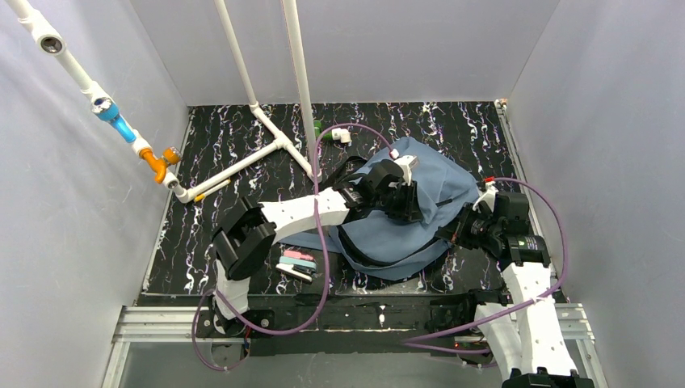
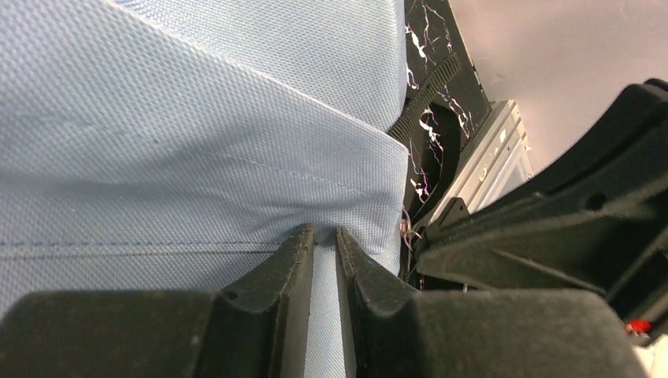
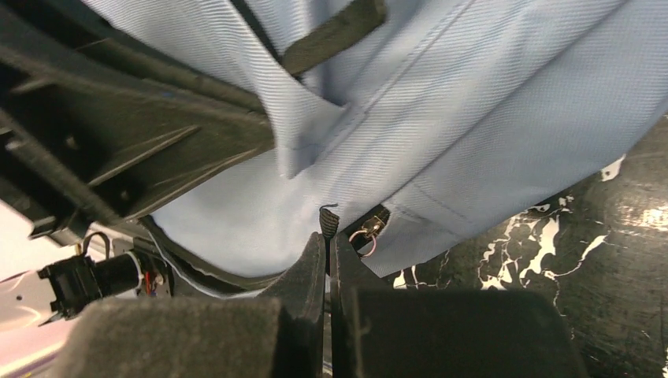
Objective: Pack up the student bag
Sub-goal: Zip the student bag at the center of the board.
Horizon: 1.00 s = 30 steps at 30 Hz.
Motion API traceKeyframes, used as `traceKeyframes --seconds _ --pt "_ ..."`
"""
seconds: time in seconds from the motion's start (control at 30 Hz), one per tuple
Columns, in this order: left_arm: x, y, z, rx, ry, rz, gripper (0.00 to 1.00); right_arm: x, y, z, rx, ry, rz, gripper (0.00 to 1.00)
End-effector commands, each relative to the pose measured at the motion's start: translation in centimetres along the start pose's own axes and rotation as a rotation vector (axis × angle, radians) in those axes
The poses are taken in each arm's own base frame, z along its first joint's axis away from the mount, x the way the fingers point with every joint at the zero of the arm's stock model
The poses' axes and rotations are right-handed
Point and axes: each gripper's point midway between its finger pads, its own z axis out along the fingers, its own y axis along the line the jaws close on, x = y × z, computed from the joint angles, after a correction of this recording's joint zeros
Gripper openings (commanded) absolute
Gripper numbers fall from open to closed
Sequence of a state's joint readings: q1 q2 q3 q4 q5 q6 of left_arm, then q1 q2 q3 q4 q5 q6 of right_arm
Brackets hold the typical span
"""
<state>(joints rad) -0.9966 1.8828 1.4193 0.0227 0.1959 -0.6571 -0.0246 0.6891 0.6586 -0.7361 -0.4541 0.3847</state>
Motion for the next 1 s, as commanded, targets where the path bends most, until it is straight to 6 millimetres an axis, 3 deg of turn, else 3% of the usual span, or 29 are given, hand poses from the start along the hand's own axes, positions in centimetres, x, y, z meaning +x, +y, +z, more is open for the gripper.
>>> traceKeyframes --seconds 0.0,0.33,0.5,0.57,0.6,0.8,0.97 --pt "-1.1 -0.5 1.1 0.015 -0.024 -0.018 0.16 0.9 3.1 -1.0 -0.123 0.063 -0.044 0.01" --pt "-0.4 0.5 3.5 0.004 0.011 -0.022 0.14 5.5 8.3 -2.2 -0.392 0.237 -0.075 0.01" --pt "-1.3 -0.6 3.8 0.043 0.011 -0.031 0.14 8.1 9.4 -1.9 -0.521 0.339 -0.028 0.01" --pt "-1.5 -1.3 3.2 0.059 0.022 -0.031 0.15 8.0 9.8 -2.1 -0.536 0.343 -0.038 0.01" --pt "-1.6 -1.6 2.5 0.061 0.027 -0.027 0.16 7.6 9.9 -2.2 -0.534 0.326 -0.058 0.01" --pt "-3.2 -4.1 -4.5 0.113 -0.012 0.045 0.51 5.6 10.6 -2.3 -0.496 0.259 -0.083 0.01" --pt "-2.4 -4.2 -10.0 0.151 -0.073 0.111 0.61 4.4 10.3 -1.5 -0.442 0.214 -0.035 0.01"
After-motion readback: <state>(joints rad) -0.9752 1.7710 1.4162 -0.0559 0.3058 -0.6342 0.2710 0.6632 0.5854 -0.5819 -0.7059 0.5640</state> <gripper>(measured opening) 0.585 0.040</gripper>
